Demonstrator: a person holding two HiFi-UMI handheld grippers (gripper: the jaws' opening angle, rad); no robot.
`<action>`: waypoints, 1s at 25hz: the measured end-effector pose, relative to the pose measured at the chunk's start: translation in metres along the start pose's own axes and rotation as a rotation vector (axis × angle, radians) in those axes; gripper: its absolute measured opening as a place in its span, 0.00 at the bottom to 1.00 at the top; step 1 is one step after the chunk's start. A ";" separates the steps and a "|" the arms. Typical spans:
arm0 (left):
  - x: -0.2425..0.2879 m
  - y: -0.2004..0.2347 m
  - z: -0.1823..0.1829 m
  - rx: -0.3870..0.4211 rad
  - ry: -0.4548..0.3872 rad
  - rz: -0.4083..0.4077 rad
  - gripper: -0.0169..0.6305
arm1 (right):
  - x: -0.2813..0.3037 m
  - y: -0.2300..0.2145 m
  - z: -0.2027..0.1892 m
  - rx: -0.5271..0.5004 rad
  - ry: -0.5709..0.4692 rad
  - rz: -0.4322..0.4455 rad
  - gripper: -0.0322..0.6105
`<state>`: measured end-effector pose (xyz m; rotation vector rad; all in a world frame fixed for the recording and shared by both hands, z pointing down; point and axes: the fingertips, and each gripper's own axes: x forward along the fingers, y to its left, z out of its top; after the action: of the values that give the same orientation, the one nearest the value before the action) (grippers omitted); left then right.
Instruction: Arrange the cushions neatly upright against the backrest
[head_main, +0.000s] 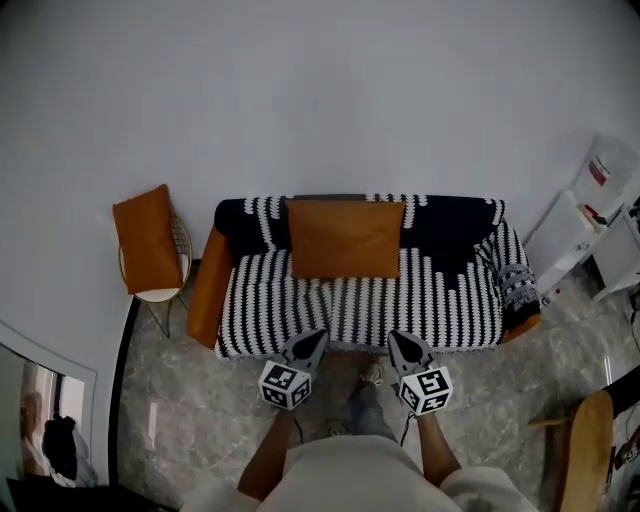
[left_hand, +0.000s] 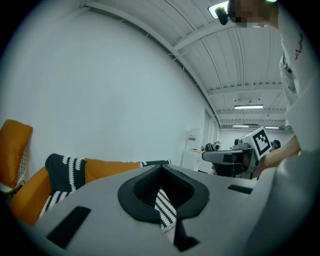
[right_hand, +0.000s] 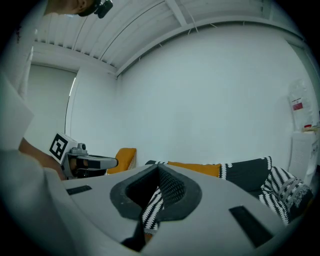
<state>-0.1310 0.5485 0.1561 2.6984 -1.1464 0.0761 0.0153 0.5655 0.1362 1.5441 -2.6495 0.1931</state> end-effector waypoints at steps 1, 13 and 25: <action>-0.002 -0.003 -0.001 -0.001 -0.001 0.000 0.07 | -0.003 0.001 -0.001 -0.001 0.001 -0.001 0.09; -0.021 -0.018 -0.009 0.009 0.006 0.007 0.07 | -0.024 0.020 -0.013 -0.016 0.016 0.022 0.09; -0.020 -0.026 -0.011 0.007 0.009 -0.013 0.07 | -0.029 0.019 -0.013 -0.030 0.026 0.009 0.09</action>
<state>-0.1264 0.5822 0.1598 2.7085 -1.1274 0.0902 0.0129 0.6018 0.1443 1.5113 -2.6276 0.1713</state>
